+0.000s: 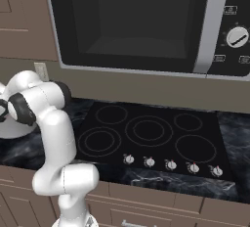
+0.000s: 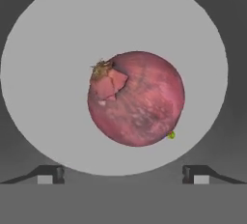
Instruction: Turn on the sink faucet. Then move the onion from the counter to the sink. Turn off the sink. Move the vegetable from the sink to the pot next to the stove. Finally move the pot to the rear right burner.
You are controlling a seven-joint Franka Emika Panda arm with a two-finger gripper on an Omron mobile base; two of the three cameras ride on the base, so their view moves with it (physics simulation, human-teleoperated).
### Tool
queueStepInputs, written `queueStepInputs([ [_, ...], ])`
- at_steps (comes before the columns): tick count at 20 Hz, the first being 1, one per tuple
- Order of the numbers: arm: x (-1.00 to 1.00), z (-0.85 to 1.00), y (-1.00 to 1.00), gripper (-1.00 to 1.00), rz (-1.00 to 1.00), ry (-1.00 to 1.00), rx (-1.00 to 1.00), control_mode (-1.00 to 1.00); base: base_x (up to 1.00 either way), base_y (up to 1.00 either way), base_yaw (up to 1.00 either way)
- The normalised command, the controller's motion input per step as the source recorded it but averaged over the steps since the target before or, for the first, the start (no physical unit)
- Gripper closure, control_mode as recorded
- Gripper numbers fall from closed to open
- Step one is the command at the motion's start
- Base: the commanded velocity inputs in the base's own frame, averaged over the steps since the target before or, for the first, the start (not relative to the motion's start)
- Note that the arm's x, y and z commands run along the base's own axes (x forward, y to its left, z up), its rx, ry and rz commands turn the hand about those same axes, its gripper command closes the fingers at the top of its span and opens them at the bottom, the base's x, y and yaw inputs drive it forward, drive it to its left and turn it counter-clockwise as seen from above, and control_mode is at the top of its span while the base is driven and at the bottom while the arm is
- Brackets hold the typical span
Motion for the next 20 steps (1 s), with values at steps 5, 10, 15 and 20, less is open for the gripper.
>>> queueStepInputs([
  [5,0.00,0.27,-0.06,-1.00,-0.08,0.00,0.03,-1.00,0.00,0.00,0.00],
  [10,0.00,0.00,0.00,-1.00,-0.08,0.00,0.00,-1.00,0.00,0.00,0.00],
  [15,0.00,-0.25,0.00,-1.00,-0.05,0.00,0.00,-1.00,0.00,0.00,0.00],
  [20,-0.02,-0.02,-0.01,-1.00,-0.01,0.00,0.00,-1.00,0.00,0.00,0.00],
])
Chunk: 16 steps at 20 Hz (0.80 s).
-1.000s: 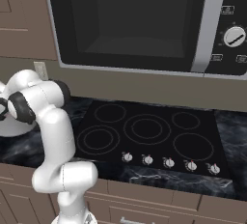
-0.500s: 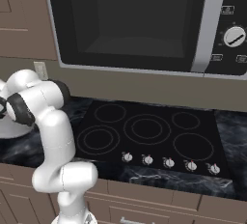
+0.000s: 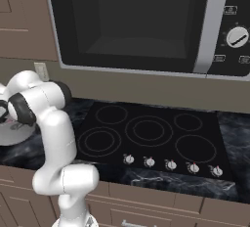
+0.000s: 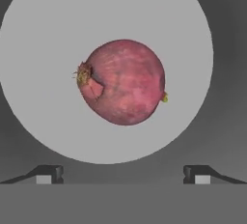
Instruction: Turn on the sink faucet. Then move the onion from the counter to the sink. Turn off the sink. Move the vegetable from the sink to the pot next to the stove. Finally move the pot to the rear right burner.
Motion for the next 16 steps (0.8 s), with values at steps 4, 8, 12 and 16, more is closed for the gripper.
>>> queueStepInputs([
  [4,-0.27,0.41,0.00,-1.00,-0.06,0.00,0.02,-1.00,0.00,0.00,0.00],
  [8,-0.40,0.40,0.00,-1.00,-0.08,0.00,0.03,-1.00,0.00,0.00,0.00],
  [12,-0.51,0.36,-0.11,-1.00,-0.14,0.00,0.05,-1.00,0.00,0.00,0.00],
  [16,-0.52,0.39,-0.27,-1.00,-0.20,0.05,0.10,-1.00,0.00,0.00,0.00],
])
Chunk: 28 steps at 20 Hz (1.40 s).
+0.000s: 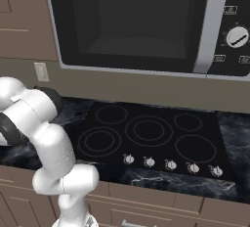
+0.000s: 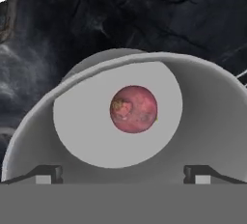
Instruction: Turn on the sink faucet. Then move the onion from the counter to the sink. Turn off the sink. Move the vegetable from the sink to the pot next to the stove. Finally move the pot to the rear right burner.
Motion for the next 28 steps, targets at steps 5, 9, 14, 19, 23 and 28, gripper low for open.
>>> queueStepInputs([
  [5,-0.50,0.31,-0.31,-1.00,-0.18,0.12,0.11,-1.00,0.00,0.00,0.00],
  [9,-0.44,0.01,-0.15,-1.00,-0.13,0.16,0.06,-1.00,0.00,0.00,0.00],
  [14,-0.16,-0.04,-0.05,-1.00,-0.10,0.13,0.01,-1.00,0.00,0.00,0.00],
  [19,0.00,0.00,-0.06,-1.00,-0.05,0.08,0.00,-1.00,0.00,0.00,0.00],
  [23,0.01,-0.10,0.00,-1.00,-0.07,0.07,0.00,-1.00,0.00,0.00,0.00],
  [28,0.08,-0.20,0.00,-1.00,-0.08,0.06,-0.01,-1.00,0.00,0.00,0.00],
])
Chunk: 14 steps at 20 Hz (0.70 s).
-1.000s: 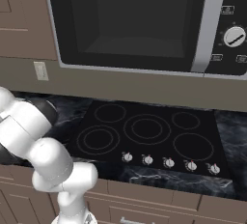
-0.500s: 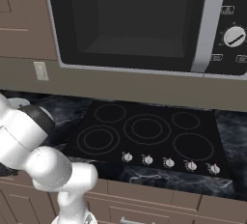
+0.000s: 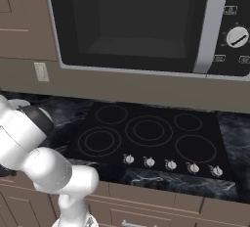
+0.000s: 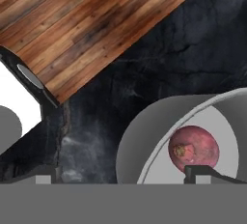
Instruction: Turn on the sink faucet. Then move the onion from the counter to the sink. Turn off the sink. Move the vegetable from the sink to the pot next to the stove. Finally move the pot to the rear right burner.
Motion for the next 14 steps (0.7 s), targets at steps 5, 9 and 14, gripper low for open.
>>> queueStepInputs([
  [5,0.14,-0.15,0.00,-1.00,-0.08,0.07,-0.01,-1.00,0.00,0.00,0.00],
  [9,0.13,-0.14,0.00,-1.00,-0.07,0.06,0.00,-1.00,0.00,0.00,0.00],
  [14,0.08,-0.18,0.05,-1.00,-0.06,0.05,-0.02,-1.00,0.00,0.00,0.00],
])
